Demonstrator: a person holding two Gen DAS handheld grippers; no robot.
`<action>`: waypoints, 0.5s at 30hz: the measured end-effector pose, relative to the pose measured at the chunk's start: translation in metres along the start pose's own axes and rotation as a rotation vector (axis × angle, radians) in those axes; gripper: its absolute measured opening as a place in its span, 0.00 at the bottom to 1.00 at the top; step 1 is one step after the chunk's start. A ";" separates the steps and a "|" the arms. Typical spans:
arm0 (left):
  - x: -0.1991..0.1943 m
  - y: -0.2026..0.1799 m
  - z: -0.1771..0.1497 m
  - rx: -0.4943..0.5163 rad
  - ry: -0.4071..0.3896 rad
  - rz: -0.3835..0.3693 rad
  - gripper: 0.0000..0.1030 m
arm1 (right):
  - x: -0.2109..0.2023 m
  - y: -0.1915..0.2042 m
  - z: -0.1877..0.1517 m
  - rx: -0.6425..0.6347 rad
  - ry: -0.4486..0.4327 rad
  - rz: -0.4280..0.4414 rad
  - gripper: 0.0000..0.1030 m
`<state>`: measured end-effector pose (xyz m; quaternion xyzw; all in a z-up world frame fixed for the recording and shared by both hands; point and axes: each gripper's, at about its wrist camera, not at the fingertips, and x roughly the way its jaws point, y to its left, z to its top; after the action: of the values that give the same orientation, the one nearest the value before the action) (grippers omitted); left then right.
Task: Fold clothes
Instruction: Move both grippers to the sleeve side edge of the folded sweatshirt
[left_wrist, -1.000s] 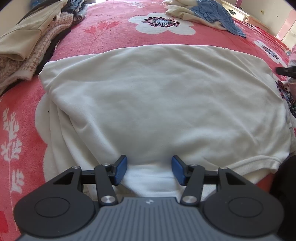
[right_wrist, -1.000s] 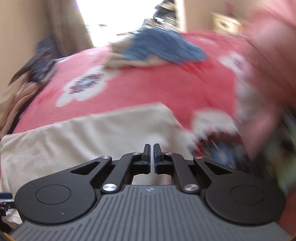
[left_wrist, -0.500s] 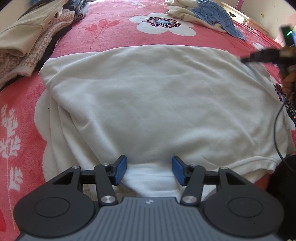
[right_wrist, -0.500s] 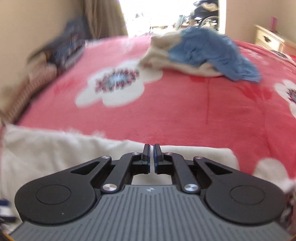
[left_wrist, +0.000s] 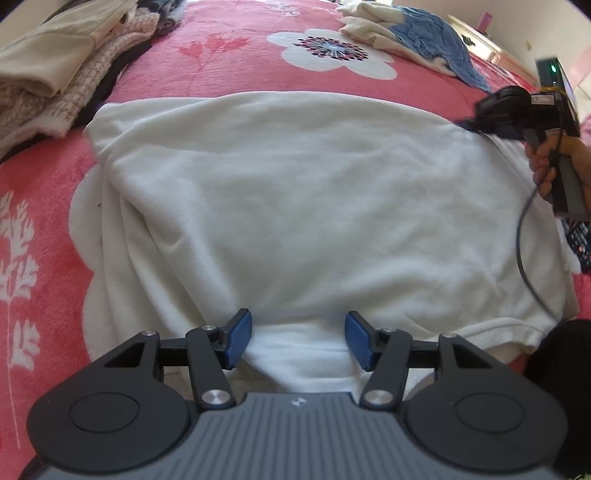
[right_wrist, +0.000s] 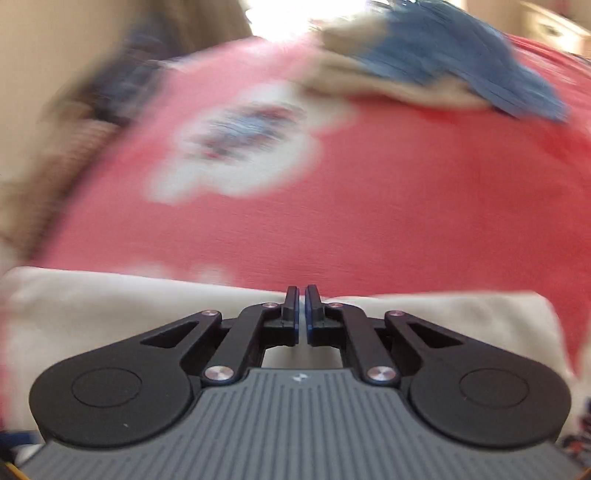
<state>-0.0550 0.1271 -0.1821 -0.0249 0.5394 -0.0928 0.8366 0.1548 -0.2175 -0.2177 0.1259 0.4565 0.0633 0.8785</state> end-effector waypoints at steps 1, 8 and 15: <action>0.000 0.002 0.000 -0.013 -0.002 -0.008 0.56 | -0.005 -0.008 0.004 0.092 -0.021 -0.078 0.00; -0.002 0.024 -0.001 -0.127 0.004 -0.084 0.56 | -0.037 0.110 -0.004 -0.160 0.004 0.253 0.06; -0.003 0.048 -0.006 -0.217 0.016 -0.168 0.55 | 0.002 0.241 -0.037 -0.431 0.168 0.536 0.04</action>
<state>-0.0559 0.1755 -0.1886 -0.1593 0.5488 -0.1037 0.8141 0.1261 0.0200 -0.1723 0.0475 0.4541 0.3964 0.7965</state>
